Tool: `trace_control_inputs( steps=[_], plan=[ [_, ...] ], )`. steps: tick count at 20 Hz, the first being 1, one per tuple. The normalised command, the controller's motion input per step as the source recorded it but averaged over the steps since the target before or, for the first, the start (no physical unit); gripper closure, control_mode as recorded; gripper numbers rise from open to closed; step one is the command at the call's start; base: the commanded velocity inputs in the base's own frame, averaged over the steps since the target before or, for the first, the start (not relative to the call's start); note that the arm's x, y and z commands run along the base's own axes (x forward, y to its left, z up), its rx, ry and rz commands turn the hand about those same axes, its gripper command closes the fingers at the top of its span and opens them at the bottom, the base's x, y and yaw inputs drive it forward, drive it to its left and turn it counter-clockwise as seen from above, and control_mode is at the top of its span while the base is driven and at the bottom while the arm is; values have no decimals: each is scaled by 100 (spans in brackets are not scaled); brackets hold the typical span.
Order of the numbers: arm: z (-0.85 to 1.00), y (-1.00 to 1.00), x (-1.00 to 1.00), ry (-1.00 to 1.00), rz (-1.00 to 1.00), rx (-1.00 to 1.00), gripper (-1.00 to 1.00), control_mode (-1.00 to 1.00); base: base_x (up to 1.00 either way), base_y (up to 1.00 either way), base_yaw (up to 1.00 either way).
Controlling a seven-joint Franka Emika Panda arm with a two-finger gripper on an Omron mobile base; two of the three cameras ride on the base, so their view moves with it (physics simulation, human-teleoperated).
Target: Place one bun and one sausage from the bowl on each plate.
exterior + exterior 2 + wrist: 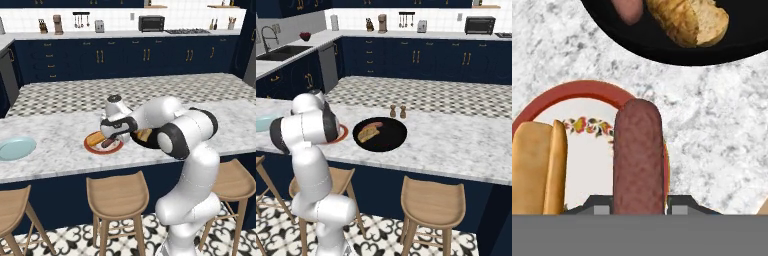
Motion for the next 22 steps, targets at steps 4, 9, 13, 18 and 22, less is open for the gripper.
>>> trace_control_inputs(
  steps=[4,9,13,18,22],
  plan=[
    [-27,0,54,1,-6,0,-100,-100,0,0,0],
    [-31,0,26,1,-5,0,-100,-100,0,0,0],
    [15,0,0,-5,0,1,-100,-100,0,0,0],
    [98,-60,-74,-17,0,12,-100,-100,0,0,0],
    [97,-100,-54,-1,0,13,-100,-100,0,0,0]
  ],
)
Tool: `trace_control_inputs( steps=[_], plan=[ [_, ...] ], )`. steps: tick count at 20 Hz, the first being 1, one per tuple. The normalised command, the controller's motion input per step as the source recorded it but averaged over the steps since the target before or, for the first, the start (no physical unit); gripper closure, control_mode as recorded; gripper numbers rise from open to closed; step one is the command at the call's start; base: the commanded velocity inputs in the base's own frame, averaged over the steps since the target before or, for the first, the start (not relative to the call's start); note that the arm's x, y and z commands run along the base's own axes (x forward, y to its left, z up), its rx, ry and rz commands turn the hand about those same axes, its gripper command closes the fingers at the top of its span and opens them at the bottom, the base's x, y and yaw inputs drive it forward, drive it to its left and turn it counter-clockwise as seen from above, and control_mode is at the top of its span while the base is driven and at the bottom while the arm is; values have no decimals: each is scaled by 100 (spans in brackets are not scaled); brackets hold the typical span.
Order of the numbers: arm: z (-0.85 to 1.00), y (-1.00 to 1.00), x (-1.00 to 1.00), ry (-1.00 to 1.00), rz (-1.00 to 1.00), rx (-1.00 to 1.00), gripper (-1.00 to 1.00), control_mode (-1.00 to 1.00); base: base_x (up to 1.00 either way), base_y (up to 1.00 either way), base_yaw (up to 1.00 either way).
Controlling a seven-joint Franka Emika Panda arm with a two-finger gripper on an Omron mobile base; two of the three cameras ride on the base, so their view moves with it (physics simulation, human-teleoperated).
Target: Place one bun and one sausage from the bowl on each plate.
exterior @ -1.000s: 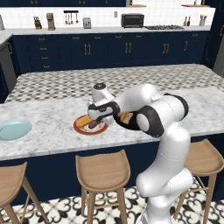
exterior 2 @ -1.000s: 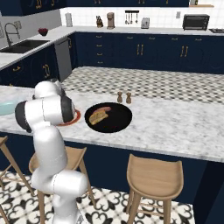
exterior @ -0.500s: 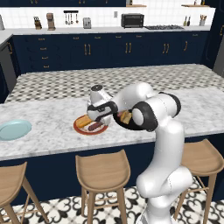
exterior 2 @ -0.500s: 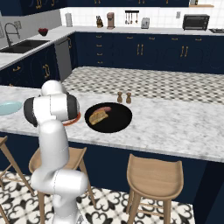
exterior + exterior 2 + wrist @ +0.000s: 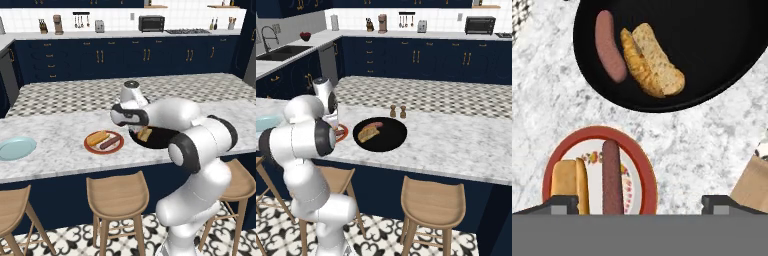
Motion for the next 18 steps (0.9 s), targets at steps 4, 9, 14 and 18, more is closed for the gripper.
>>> trace_control_inputs(
  steps=[4,9,14,18],
  plan=[
    [43,-100,-3,2,0,2,-100,-100,0,0,0],
    [0,-96,2,-1,17,0,-100,-100,0,0,0],
    [-29,-53,11,-4,39,0,-100,-100,0,0,0],
    [-53,-5,24,0,42,0,-100,-100,0,0,0]
  ],
)
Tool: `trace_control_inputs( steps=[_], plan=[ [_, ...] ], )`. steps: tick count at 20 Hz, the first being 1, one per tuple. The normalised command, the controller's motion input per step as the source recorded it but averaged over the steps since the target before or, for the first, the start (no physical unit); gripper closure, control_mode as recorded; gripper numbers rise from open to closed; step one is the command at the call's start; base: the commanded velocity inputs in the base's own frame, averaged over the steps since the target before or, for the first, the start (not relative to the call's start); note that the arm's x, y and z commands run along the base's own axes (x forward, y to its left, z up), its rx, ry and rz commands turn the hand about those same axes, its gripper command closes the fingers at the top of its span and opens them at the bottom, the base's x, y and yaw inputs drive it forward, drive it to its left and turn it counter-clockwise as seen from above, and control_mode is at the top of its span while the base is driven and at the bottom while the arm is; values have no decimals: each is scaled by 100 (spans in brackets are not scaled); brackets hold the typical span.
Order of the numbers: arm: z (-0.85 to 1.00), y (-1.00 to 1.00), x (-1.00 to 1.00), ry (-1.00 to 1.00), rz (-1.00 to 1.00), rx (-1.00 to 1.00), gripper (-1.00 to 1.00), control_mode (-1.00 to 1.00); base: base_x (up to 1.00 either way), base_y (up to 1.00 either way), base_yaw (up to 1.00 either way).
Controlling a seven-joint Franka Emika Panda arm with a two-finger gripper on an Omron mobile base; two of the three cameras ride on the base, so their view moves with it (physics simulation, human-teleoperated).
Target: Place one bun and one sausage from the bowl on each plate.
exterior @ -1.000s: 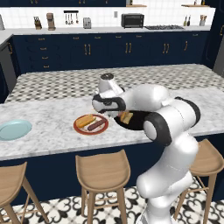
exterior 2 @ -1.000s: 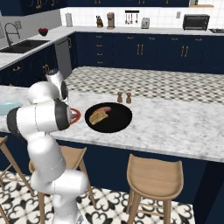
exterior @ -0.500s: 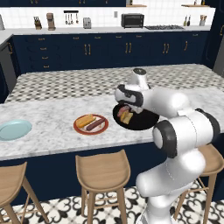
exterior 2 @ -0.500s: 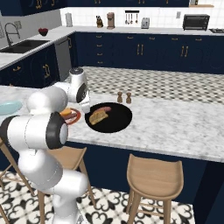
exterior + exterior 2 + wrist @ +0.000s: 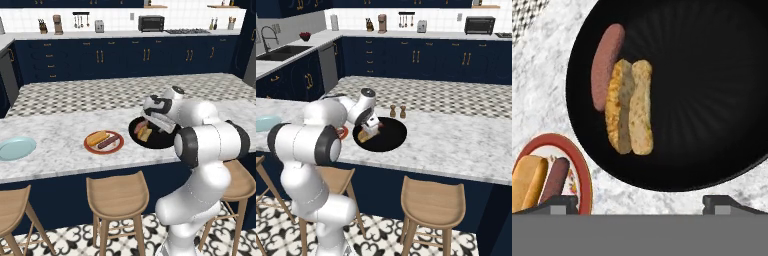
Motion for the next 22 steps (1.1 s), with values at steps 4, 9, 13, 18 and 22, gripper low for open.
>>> trace_control_inputs(
  steps=[4,9,13,18,22],
  plan=[
    [-58,0,24,0,38,0,-100,-100,0,0,0],
    [-41,0,28,0,17,0,-100,-100,0,0,0],
    [-25,0,52,0,9,0,-100,-100,0,0,0],
    [-18,16,52,1,1,0,-100,-100,0,0,0],
    [-29,34,44,8,0,0,-100,-100,0,0,0]
  ],
)
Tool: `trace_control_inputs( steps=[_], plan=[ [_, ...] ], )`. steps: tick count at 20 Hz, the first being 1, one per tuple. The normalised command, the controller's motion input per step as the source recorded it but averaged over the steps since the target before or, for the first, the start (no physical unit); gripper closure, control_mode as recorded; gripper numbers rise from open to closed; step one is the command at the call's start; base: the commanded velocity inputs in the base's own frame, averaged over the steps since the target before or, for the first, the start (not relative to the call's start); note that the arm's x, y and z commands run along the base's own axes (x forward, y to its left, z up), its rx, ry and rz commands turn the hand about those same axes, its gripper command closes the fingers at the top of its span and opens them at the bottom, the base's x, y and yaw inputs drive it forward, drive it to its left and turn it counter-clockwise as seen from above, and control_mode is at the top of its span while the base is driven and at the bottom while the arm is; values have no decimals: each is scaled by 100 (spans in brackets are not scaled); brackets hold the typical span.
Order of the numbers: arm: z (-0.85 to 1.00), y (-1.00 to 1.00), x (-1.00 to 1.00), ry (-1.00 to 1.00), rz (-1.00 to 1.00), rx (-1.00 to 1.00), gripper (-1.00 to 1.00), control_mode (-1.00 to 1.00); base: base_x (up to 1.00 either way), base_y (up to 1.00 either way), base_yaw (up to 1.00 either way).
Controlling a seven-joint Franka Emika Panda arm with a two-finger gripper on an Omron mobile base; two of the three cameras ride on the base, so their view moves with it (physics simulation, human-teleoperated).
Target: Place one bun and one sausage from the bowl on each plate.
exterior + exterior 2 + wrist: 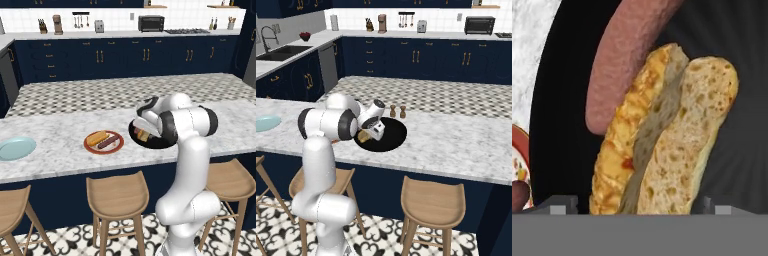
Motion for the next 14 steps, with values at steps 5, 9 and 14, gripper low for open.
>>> trace_control_inputs(
  steps=[5,9,14],
  plan=[
    [-40,21,31,11,-6,0,-100,-100,0,0,0],
    [-45,0,14,13,-16,0,-100,-100,0,0,0],
    [-28,0,-10,3,-12,-1,100,-100,0,0,0]
  ],
)
